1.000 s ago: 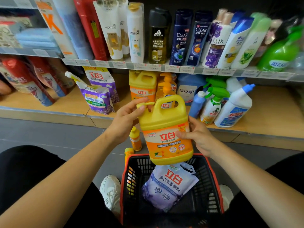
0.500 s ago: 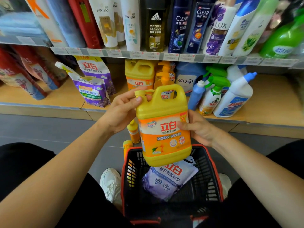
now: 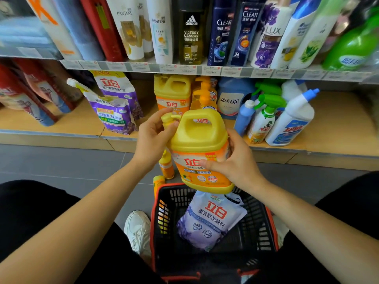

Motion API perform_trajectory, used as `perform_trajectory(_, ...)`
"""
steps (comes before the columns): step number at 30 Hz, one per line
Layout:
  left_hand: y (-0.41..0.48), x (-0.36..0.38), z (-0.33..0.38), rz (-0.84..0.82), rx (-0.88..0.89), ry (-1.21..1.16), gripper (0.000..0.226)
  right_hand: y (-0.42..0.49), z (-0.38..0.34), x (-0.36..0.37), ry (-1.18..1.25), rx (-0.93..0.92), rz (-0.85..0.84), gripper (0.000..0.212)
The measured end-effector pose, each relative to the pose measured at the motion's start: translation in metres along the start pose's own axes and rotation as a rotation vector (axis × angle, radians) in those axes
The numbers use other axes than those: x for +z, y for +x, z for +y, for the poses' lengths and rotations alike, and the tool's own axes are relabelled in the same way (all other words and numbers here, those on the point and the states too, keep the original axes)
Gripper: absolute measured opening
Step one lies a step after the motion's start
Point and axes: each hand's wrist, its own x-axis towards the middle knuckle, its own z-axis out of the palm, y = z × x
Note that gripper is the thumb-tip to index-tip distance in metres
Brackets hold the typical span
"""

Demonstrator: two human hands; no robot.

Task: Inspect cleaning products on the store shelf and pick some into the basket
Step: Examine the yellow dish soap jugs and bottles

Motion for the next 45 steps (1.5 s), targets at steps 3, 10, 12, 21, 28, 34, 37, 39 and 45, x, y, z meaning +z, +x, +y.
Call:
perform_trajectory(3,0.003,-0.001,0.005,-0.052,-0.029,-0.051,0.036,0.003,-0.001,-0.005,0.130,0.036,-0.029,0.074)
perform_trajectory(10,0.007,-0.007,0.019,-0.198,-0.085,-0.294,0.031,0.015,-0.004,-0.020,0.390,0.176,-0.160,0.063)
perform_trajectory(12,0.009,-0.011,0.020,-0.239,-0.101,-0.310,0.031,0.018,-0.005,-0.023,0.430,0.201,-0.217,0.060)
perform_trajectory(21,0.006,-0.015,0.029,-0.264,-0.093,-0.261,0.013,0.022,-0.008,-0.030,0.422,0.141,-0.293,0.081)
perform_trajectory(28,-0.001,-0.011,0.026,-0.137,0.001,-0.117,0.015,0.019,-0.006,-0.027,0.360,0.103,-0.334,0.075)
perform_trajectory(34,0.002,-0.016,0.026,-0.191,-0.064,-0.211,0.026,0.022,-0.004,-0.027,0.415,0.128,-0.313,0.076)
perform_trajectory(37,0.005,-0.017,0.026,-0.196,-0.140,-0.308,0.034,0.024,-0.003,-0.027,0.471,0.161,-0.279,0.079)
perform_trajectory(39,0.005,-0.017,0.026,-0.194,-0.165,-0.336,0.034,0.024,-0.003,-0.028,0.498,0.171,-0.272,0.075)
perform_trajectory(45,0.003,-0.022,0.022,-0.268,-0.146,-0.397,0.039,0.023,-0.005,-0.027,0.550,0.199,-0.247,0.069)
